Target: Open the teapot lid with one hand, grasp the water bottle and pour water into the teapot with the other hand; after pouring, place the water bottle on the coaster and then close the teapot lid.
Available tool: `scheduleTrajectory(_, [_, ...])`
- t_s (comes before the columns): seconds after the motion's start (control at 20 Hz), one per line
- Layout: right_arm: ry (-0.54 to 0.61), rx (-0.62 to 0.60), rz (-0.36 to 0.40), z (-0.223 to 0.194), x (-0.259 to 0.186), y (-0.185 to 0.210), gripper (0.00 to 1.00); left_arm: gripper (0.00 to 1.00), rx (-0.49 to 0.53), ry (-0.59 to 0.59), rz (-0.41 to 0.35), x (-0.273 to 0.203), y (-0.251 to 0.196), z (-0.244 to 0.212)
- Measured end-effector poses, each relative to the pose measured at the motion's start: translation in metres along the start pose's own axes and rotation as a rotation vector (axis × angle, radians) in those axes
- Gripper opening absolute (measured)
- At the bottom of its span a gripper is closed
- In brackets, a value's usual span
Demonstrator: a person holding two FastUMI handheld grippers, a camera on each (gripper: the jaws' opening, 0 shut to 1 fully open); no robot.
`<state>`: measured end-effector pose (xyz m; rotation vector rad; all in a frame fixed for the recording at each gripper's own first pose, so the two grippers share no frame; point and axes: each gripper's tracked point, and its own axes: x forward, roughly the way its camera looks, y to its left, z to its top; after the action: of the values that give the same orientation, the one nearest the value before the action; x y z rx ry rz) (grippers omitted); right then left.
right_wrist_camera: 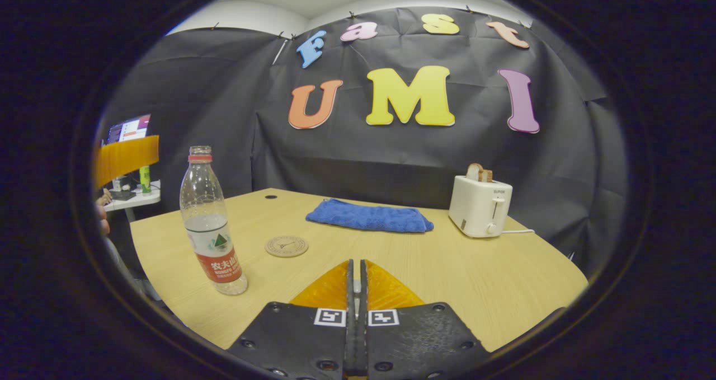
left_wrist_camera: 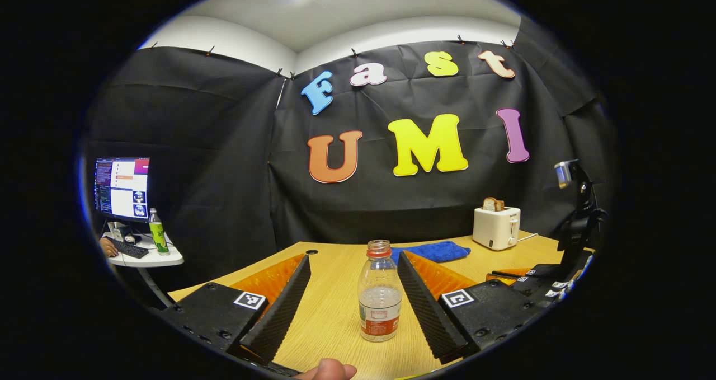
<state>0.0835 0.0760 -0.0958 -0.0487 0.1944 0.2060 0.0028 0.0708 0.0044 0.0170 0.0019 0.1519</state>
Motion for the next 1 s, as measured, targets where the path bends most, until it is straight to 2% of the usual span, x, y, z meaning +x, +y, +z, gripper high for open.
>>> scheduleTrajectory(0.15, [-0.014,0.001,0.013,0.008,-0.010,-0.005,0.00,0.98,0.001,0.036,-0.012,-0.003,-0.003,-0.017])
scheduleTrajectory(0.35, [-0.021,0.008,0.014,0.011,-0.025,-0.016,0.00,0.98,-0.022,0.148,-0.102,-0.008,-0.021,-0.061])
scheduleTrajectory(0.55, [-0.021,-0.002,0.005,0.011,-0.043,-0.026,0.00,0.98,-0.084,0.261,-0.152,-0.003,-0.037,-0.101])
scheduleTrajectory(1.0, [-0.017,-0.005,-0.033,0.008,-0.057,-0.048,0.00,0.99,-0.099,0.345,-0.158,0.029,-0.040,-0.136])
